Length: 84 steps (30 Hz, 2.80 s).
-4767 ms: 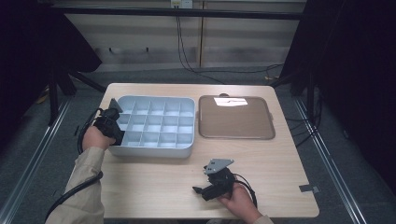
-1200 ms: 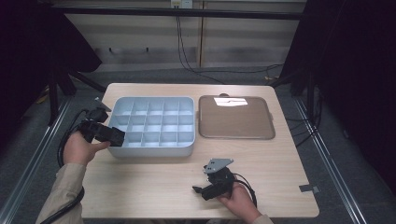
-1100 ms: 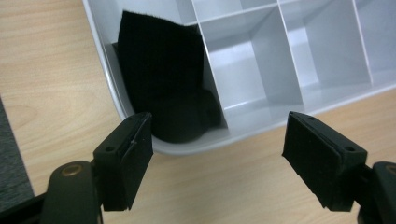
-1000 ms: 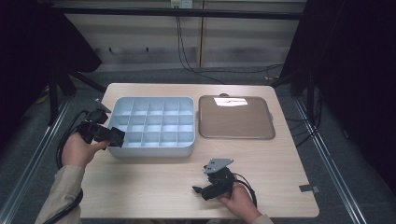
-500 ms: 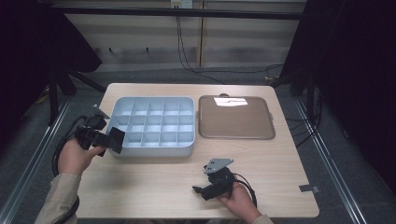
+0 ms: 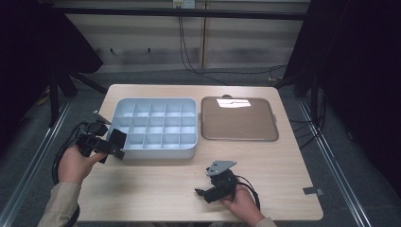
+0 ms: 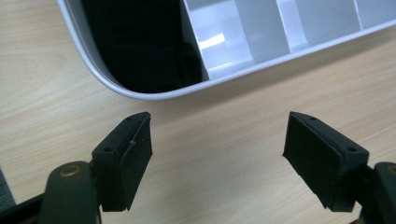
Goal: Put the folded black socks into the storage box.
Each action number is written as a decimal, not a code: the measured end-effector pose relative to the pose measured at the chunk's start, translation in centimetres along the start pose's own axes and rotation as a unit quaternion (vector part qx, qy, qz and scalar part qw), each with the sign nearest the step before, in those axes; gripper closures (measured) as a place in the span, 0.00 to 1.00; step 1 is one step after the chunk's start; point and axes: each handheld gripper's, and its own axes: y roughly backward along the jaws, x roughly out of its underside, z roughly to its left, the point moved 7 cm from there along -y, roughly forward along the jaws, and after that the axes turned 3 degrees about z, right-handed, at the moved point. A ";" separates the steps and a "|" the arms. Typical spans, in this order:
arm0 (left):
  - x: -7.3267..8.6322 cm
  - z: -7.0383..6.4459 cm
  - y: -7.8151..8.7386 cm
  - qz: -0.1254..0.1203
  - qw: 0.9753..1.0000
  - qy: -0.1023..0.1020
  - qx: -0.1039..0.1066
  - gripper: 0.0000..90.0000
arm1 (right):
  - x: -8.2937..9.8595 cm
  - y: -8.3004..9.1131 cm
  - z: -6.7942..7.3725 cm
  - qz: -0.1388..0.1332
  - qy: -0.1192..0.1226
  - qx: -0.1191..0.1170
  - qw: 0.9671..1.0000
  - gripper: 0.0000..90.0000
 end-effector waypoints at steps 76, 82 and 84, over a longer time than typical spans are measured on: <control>4.3 -2.5 -8.5 -0.111 0.985 -0.134 -0.001 0.16 | 0.0 0.0 0.0 0.000 0.000 0.000 1.000 0.16; 4.5 -2.0 -8.5 -0.138 0.980 -0.140 0.012 0.16 | 0.0 0.0 0.0 0.000 0.000 0.000 1.000 0.16; 4.6 -1.9 -8.5 -0.145 0.978 -0.150 0.012 0.16 | 0.0 0.0 0.0 0.000 0.000 0.000 1.000 0.16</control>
